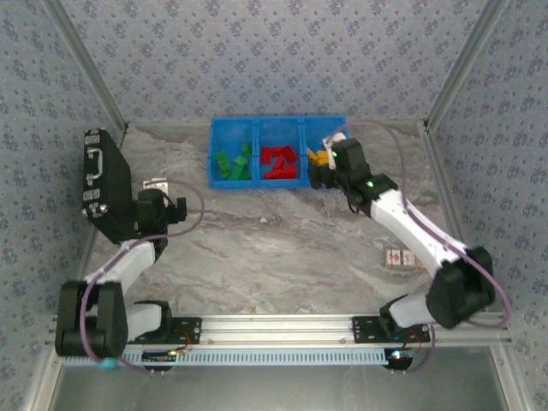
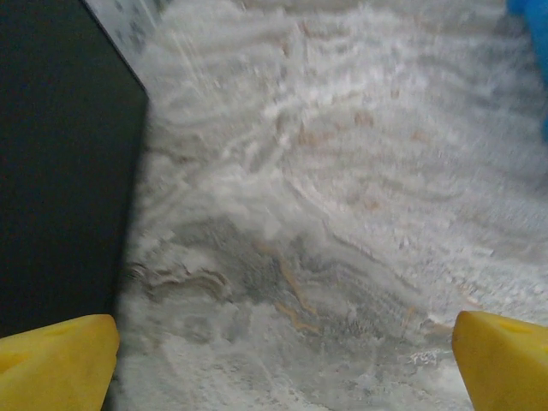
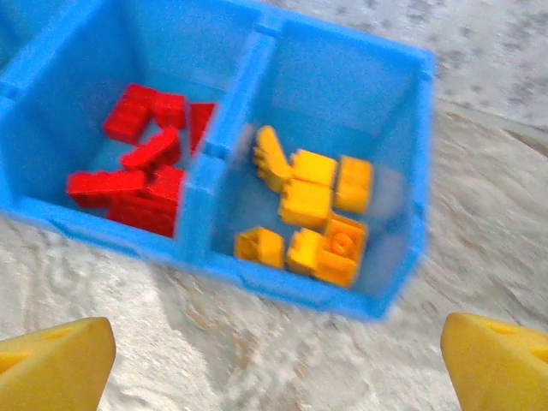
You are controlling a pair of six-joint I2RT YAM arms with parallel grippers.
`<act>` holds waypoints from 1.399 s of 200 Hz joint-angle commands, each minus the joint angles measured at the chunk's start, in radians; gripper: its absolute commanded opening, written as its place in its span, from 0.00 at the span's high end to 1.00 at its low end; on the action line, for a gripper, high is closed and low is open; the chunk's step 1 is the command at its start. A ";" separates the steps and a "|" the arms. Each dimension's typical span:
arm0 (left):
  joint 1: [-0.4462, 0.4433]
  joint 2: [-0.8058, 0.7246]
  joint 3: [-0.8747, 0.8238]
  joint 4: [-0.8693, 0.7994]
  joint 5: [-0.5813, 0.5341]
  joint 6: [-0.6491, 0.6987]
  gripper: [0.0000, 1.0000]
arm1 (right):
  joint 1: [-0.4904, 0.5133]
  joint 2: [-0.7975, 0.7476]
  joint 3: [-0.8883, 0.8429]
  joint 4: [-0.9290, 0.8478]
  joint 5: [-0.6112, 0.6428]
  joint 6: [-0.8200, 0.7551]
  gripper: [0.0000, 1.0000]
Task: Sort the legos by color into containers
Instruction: Reset both arms
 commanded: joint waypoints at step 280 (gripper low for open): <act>0.063 0.304 -0.050 0.531 0.209 -0.040 0.00 | -0.495 0.190 -0.682 1.081 -0.262 -0.053 0.01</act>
